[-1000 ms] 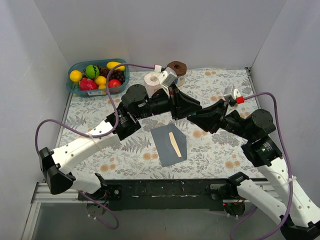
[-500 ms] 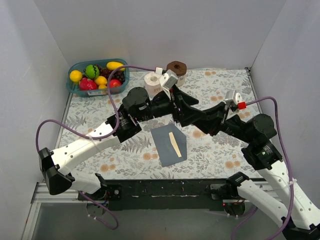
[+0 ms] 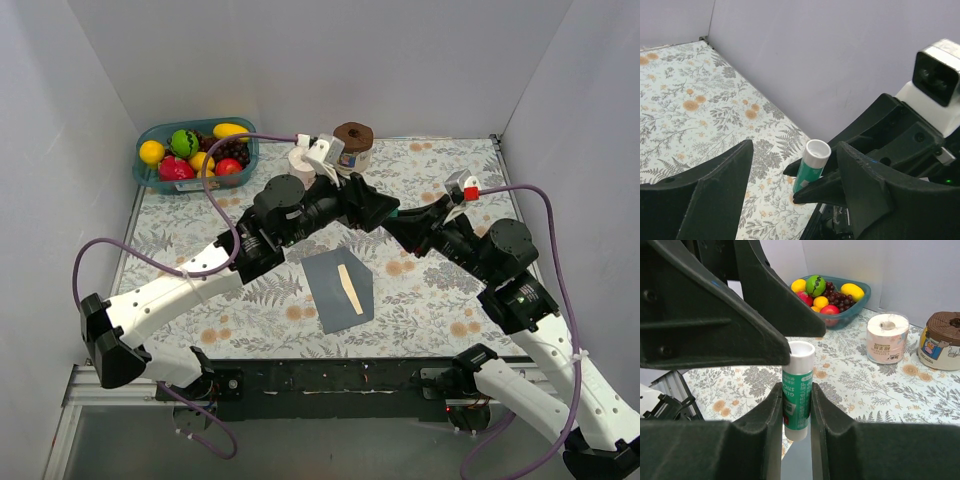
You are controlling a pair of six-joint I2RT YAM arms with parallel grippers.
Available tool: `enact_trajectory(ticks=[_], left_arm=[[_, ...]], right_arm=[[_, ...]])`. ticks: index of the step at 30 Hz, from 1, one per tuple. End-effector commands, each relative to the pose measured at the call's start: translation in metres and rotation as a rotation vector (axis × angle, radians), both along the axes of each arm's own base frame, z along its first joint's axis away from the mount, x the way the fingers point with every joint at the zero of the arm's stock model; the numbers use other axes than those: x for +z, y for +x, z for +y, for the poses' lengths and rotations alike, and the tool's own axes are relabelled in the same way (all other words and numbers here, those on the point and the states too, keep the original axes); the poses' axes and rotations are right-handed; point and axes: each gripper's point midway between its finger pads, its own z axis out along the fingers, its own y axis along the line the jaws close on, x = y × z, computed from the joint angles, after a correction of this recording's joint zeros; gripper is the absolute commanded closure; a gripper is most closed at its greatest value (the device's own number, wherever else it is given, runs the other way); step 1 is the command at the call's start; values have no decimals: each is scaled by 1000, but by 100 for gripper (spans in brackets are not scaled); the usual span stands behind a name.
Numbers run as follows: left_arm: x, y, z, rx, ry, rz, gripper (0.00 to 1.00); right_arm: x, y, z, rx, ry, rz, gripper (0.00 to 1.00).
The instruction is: Place the letter into the envelope and seal it
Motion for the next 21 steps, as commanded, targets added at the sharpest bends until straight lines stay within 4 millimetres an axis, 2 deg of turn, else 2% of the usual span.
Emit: enact_trajectory(ticks=[1,8,18,21], left_arm=[[10,2,1,14,-5,-4,34],[-6,6,-5,13,55,20,39],[-7,7,-4,14,69,-1,56],[-10,1,-9,-30,74,1,60]], right_arm=[[29,-1,-6,-28,37,-67,99],[29,-3,-6,-19,42,-65,99],[24,-6,1,25,30,-47,99],[23,-7,3,38,30,-46,99]])
